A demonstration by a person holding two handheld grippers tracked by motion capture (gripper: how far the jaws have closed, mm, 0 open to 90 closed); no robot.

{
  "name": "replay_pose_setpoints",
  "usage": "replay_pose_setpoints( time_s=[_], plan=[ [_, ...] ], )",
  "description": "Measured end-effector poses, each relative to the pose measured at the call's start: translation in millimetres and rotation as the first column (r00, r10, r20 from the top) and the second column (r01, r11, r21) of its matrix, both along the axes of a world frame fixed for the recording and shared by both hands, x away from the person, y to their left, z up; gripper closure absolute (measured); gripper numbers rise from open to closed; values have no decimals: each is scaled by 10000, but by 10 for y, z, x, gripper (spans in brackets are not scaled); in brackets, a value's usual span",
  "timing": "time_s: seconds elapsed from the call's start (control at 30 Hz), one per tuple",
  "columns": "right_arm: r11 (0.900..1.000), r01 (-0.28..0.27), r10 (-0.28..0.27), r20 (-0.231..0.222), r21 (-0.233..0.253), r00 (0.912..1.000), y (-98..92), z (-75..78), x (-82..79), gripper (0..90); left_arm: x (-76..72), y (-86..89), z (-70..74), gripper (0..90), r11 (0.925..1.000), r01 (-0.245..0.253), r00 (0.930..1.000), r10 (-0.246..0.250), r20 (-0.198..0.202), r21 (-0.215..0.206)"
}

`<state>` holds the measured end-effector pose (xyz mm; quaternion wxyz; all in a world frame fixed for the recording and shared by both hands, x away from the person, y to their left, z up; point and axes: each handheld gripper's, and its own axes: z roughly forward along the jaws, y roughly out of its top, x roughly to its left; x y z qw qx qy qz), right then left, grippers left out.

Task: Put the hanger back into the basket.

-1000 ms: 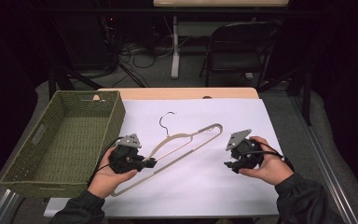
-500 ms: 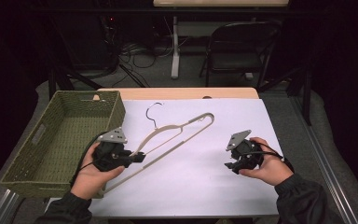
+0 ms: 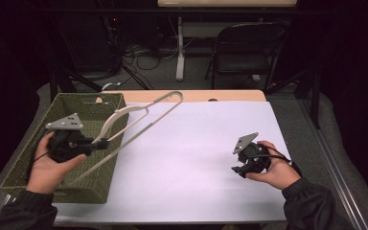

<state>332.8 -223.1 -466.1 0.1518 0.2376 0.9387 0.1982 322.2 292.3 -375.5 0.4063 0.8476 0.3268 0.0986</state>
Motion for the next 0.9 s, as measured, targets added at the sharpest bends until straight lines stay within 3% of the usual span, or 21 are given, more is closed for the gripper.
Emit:
replay_pose_setpoints(
  time_s=[0.07,0.1,0.13,0.17,0.2,0.23,0.37,0.4,0.43,0.67,0.83,0.9],
  plan=[
    [10000,-9,9,-3,3,10000,0,-10,10,415,29,157,17,872,9997,-231,9997,231,4,31],
    [9995,-2,-3,151,313,9999,3,-39,17,415,43,228,23,872,9993,-355,9994,355,39,73],
    [10000,72,-72,-31,12,10000,1,-18,18,415,43,228,23,873,9993,-355,9994,355,39,73],
    [10000,66,-66,-26,-11,10000,0,-22,25,416,75,360,28,872,9980,-597,9982,596,69,189],
    [9999,38,-38,-63,-105,10000,-4,-18,34,416,75,360,28,873,9980,-597,9982,596,69,189],
    [10000,29,-30,-85,-92,10000,-5,-22,40,415,111,482,19,873,9965,-812,9967,811,47,217],
    [9999,50,-51,-73,-97,10000,1,-42,50,415,180,690,-19,873,9927,-1155,9933,1155,25,354],
    [10000,96,-96,71,-25,9999,6,-53,51,415,194,737,-29,873,9921,-1195,9928,1195,1,372],
    [9999,64,-65,-92,-122,9999,4,-41,55,415,206,781,-41,872,9915,-1248,9922,1249,-12,369],
    [9999,163,-163,-48,30,9999,30,-63,71,415,246,1073,-110,872,9895,-1380,9904,1382,-25,429],
    [9999,144,-143,-100,12,9998,54,-88,75,415,218,1213,-177,872,9866,-1507,9885,1499,170,617],
    [9997,30,-34,-154,-232,9999,51,-70,85,415,215,1249,-187,872,9863,-1545,9880,1538,164,582]
  ],
)
